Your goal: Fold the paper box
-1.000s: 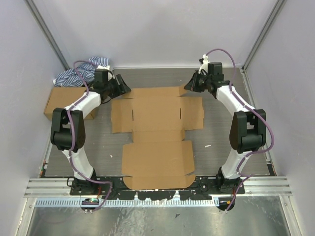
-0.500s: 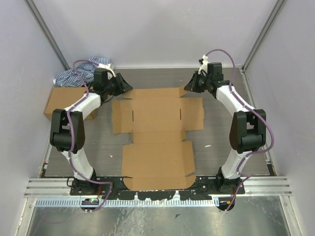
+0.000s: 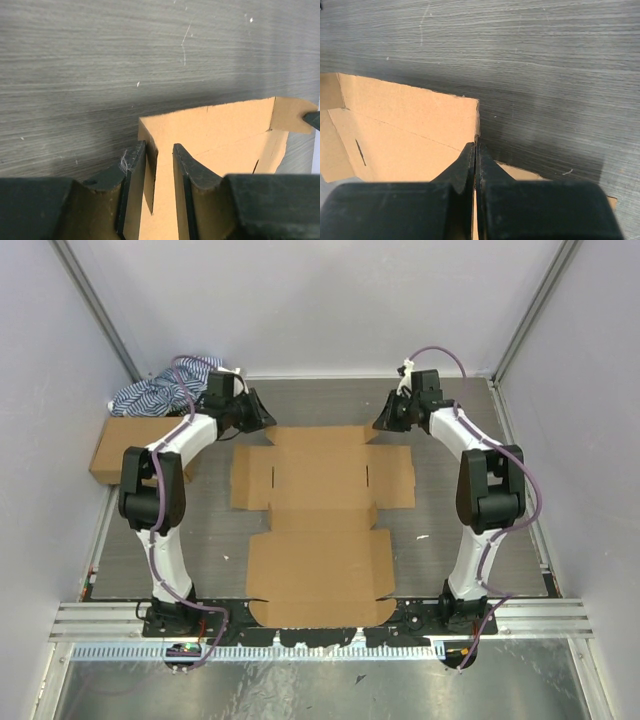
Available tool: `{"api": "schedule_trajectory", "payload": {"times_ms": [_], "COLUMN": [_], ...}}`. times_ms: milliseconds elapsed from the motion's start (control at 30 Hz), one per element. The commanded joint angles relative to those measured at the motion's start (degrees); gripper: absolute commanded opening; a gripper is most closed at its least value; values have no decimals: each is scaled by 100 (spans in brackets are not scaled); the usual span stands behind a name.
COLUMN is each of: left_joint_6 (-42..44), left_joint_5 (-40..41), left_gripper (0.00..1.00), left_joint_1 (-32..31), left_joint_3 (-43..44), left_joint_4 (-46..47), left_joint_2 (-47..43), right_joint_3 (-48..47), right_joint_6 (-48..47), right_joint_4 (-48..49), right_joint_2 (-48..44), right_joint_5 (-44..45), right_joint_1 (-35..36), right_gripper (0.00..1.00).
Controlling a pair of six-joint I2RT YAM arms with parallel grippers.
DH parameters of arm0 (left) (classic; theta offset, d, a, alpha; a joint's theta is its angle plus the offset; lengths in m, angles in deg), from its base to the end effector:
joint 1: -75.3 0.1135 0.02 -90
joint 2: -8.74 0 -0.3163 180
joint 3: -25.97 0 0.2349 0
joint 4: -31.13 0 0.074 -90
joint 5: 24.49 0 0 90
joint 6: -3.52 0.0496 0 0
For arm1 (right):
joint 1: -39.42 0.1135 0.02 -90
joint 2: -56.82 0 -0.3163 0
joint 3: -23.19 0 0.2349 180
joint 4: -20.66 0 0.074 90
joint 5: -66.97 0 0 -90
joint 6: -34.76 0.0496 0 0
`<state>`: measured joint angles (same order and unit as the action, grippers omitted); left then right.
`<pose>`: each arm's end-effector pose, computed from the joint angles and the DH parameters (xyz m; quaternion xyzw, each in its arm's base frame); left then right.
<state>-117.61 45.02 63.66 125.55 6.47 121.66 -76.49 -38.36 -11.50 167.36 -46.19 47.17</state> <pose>0.4536 -0.1112 0.2765 -0.0729 0.8849 -0.3061 0.3434 0.4424 0.0799 0.2838 -0.0082 0.9020 0.2631 0.3422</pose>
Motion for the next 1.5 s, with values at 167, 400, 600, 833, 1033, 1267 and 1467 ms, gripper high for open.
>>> {"api": "schedule_trajectory", "payload": {"times_ms": [167,400,600,833,1033,1267,1467], "left_joint_6": [-29,-55,-76,-193,-313,-331,-473], "left_joint_5": [-101,-137,-141,-195,-55,228,105], "left_gripper": [35,35,35,35,35,36,38], "left_joint_1": [-145,-200,-251,-310,-352,-418,-425], "left_joint_3": [566,829,932,1001,1353,1672,1551], "left_joint_4": [-546,-666,-708,-681,-1175,-1893,-1905], "left_joint_2": [578,833,1007,1197,1549,1793,1625], "right_joint_3": [-865,-1204,-1462,-1645,-1773,-1775,-1701], "right_joint_6": [113,66,61,113,148,85,87], "right_joint_4": [-330,-475,-548,-573,-716,-940,-937], "right_joint_2": [573,836,1141,1517,1919,2146,2072], "right_joint_5": [208,330,347,305,396,813,1074], "right_joint_1": [245,499,630,674,767,944,1017], "right_gripper": [3,31,54,56,58,62,61]}}
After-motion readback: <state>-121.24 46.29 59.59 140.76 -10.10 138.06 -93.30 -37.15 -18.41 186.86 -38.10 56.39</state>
